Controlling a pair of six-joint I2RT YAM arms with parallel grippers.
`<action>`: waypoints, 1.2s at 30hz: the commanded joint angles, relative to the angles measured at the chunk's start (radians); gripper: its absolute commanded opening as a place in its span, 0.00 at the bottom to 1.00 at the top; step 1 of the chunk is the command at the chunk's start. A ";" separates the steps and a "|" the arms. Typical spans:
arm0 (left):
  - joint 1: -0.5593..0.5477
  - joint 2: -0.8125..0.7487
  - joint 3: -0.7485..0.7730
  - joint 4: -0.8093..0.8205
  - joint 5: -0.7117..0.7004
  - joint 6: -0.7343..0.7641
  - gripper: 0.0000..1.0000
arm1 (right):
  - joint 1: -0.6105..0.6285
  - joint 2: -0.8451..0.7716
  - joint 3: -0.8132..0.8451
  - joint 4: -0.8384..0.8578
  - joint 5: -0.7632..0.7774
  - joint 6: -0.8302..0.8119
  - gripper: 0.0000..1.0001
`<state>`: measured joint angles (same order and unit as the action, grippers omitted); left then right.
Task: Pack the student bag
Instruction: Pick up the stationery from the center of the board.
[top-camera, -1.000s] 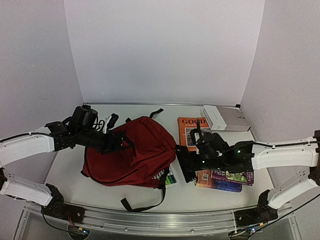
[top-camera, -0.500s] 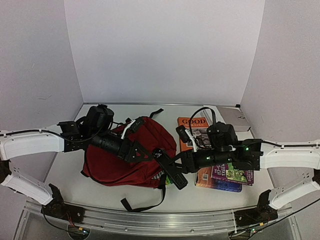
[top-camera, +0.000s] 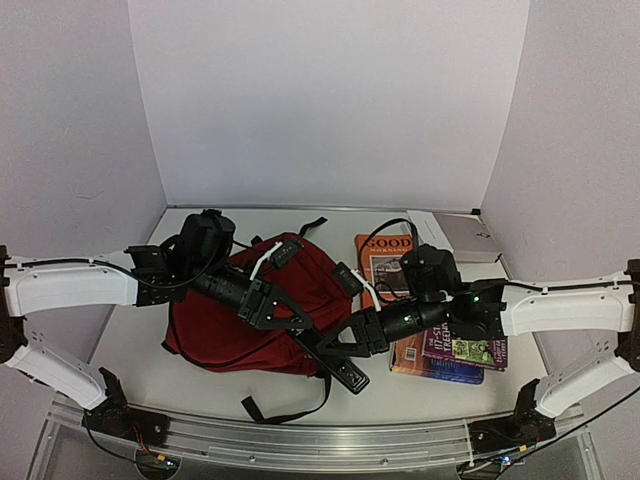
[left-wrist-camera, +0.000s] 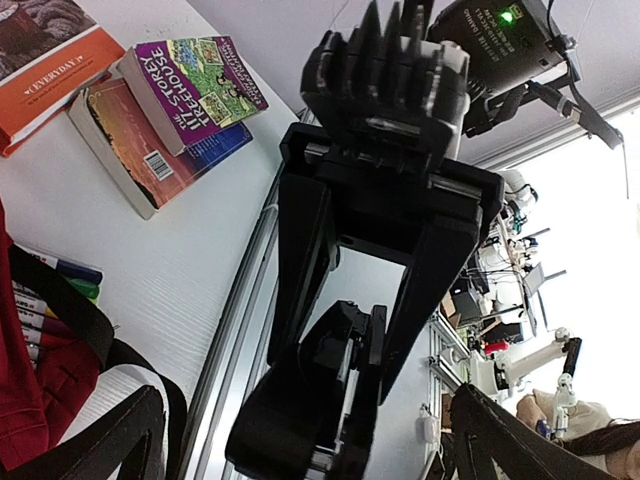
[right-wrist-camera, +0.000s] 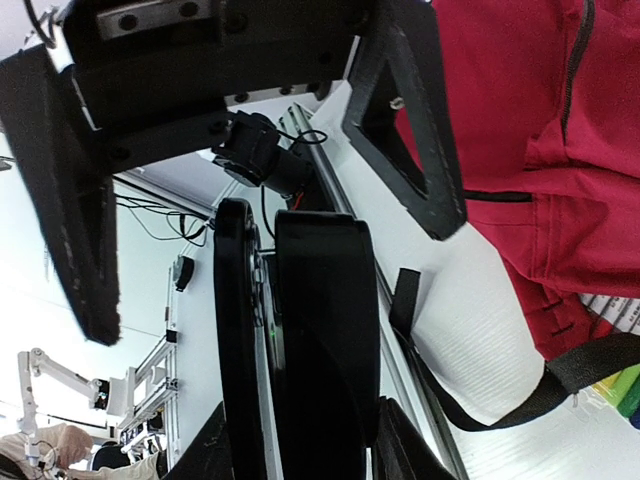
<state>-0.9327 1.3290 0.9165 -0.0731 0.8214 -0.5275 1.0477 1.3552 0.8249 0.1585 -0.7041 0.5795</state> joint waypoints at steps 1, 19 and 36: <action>-0.009 0.026 0.047 0.055 0.061 -0.011 1.00 | -0.007 -0.003 0.063 0.161 -0.103 0.029 0.17; -0.014 0.020 0.025 0.120 0.113 -0.050 0.40 | -0.041 0.032 0.034 0.243 -0.139 0.078 0.15; -0.002 -0.012 0.019 0.044 -0.128 -0.090 0.04 | -0.100 0.006 -0.030 0.242 0.025 0.084 0.50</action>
<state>-0.9417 1.3537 0.9165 -0.0183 0.7828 -0.5853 0.9775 1.3949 0.8090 0.3168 -0.7644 0.6572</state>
